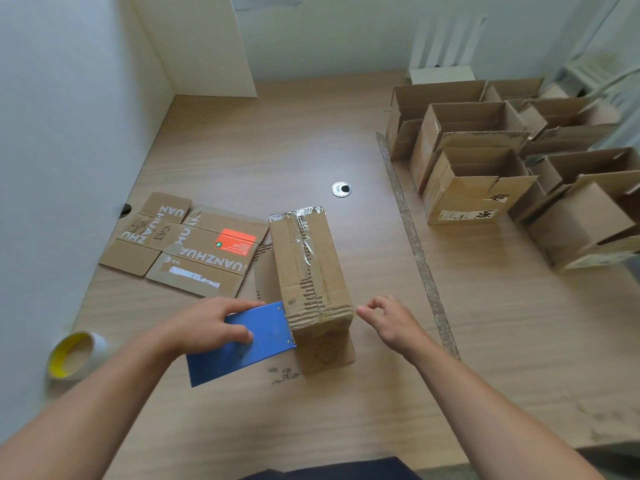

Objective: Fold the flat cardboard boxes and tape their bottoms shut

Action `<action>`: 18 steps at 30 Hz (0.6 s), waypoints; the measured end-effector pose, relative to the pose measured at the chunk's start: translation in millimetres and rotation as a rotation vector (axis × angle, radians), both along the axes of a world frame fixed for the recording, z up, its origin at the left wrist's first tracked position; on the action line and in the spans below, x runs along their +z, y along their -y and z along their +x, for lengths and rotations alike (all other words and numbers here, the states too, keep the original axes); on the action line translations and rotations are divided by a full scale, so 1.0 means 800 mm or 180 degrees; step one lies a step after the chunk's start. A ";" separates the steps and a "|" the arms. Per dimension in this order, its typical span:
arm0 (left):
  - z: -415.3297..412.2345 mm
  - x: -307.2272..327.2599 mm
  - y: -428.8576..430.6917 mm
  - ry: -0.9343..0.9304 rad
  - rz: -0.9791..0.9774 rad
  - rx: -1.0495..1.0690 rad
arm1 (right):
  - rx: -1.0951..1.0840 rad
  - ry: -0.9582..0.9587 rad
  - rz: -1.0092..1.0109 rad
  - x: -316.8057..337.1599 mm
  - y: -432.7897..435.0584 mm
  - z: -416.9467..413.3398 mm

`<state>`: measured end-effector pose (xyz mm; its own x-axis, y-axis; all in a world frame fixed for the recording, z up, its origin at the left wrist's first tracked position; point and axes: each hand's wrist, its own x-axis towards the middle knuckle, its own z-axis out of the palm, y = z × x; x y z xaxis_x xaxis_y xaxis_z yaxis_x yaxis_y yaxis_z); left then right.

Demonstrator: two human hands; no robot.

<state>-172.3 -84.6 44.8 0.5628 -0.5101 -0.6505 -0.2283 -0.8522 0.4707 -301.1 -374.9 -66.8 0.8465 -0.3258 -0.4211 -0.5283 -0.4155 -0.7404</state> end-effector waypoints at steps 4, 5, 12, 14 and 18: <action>0.000 -0.003 0.003 -0.0020 0.0087 0.0045 | 0.0042 -0.0236 0.0325 -0.004 -0.010 0.009; 0.001 -0.004 0.003 -0.0010 0.0104 0.0048 | 0.0049 -0.0280 0.0349 -0.003 -0.010 0.009; 0.008 -0.008 0.007 0.0097 0.0231 -0.0059 | 0.0014 0.0061 -0.0243 0.008 -0.011 0.008; 0.010 -0.011 0.005 0.0101 0.0238 -0.0067 | 0.0127 0.0071 -0.0107 0.007 -0.014 0.007; 0.013 -0.016 0.003 0.0217 0.0298 -0.0138 | 0.0110 0.0119 0.0140 0.009 -0.015 0.005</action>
<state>-161.7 -87.0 32.0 0.5860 -0.4735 -0.6575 -0.2945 -0.8804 0.3716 -297.2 -363.0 -59.3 0.8723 -0.2779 -0.4023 -0.4858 -0.3997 -0.7773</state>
